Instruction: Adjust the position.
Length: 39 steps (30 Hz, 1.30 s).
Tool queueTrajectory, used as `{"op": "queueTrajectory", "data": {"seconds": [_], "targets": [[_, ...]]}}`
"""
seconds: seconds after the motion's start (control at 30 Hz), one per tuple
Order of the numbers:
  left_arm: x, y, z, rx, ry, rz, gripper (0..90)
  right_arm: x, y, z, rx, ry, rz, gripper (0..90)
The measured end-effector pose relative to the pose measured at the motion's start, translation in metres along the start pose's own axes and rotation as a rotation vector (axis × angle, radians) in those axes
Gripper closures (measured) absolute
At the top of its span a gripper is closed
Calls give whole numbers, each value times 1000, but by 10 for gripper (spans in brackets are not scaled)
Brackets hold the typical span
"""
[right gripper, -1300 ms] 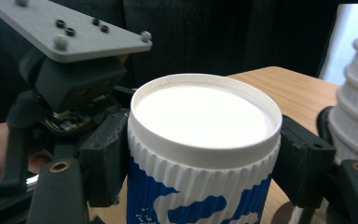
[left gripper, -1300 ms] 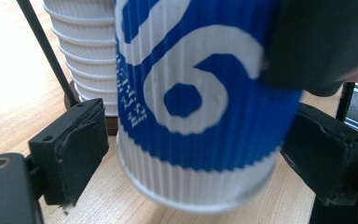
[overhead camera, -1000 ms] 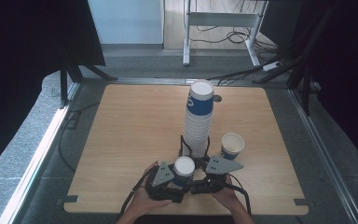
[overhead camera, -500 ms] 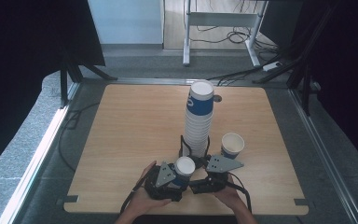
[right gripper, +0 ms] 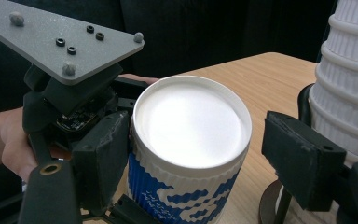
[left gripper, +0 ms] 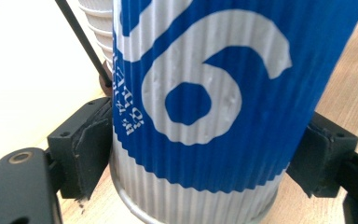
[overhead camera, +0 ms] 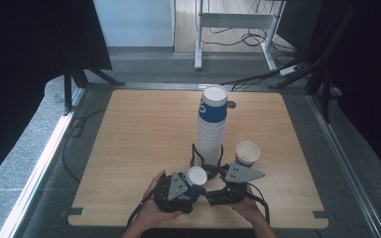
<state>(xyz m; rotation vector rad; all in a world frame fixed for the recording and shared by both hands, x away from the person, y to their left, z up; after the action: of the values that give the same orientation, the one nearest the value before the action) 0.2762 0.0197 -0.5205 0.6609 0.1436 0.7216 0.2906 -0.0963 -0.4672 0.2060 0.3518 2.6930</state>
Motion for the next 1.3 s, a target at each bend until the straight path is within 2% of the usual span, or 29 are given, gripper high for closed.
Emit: {"op": "queueTrajectory", "data": {"seconds": [0.23, 0.4, 0.53, 0.6, 0.63, 0.7, 0.73, 0.77, 0.8, 0.83, 0.9, 0.97, 1.17, 1.3], "targets": [[2, 0, -2, 19, -44, 44, 169, -1, 5, 1, -4, 3, 13, 239], [2, -1, -3, 42, -75, 69, 169, -6, 11, -3, 48, -2, 18, 220], [3, -3, -6, 85, -134, 139, 169, -9, 12, -9, 105, -2, 24, 214], [3, -3, -6, 94, -145, 152, 169, -10, 12, -11, 120, -3, 28, 211], [4, -3, -7, 115, -175, 182, 169, -11, 12, -15, 146, -3, 30, 208], [3, -5, -9, 137, -205, 209, 168, -12, 12, -19, 167, -7, 32, 204], [3, -5, -9, 137, -205, 209, 168, -12, 12, -19, 167, -7, 32, 204], [3, -6, -11, 157, -233, 226, 168, -12, 12, -23, 191, -7, 38, 202], [3, -6, -11, 157, -233, 226, 168, -12, 12, -23, 191, -7, 38, 202], [1, -8, -12, 174, -261, 237, 167, -11, 11, -26, 213, -8, 47, 200], [-1, -9, -13, 188, -284, 243, 167, -10, 9, -29, 227, -10, 58, 198], [-2, -10, -14, 207, -320, 269, 167, -8, 6, -31, 237, -13, 68, 194], [-8, -12, -13, 211, -367, 306, 166, -3, -4, -36, 253, -30, 88, 188], [-13, -12, -12, 209, -390, 303, 163, -1, -10, -38, 261, -33, 92, 201]]}}
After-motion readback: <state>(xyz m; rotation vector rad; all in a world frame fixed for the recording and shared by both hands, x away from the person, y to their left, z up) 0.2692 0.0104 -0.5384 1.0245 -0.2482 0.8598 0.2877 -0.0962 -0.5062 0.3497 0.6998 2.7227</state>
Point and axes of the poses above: each handheld gripper's, and its own axes: y roughly backward along the jaws, z roughly out of its top, x roughly to its left, the point moved 7 cm from there along -y, roughly forward along the jaws, and after that the axes turned 2 degrees about x, right-handed, at the moved point
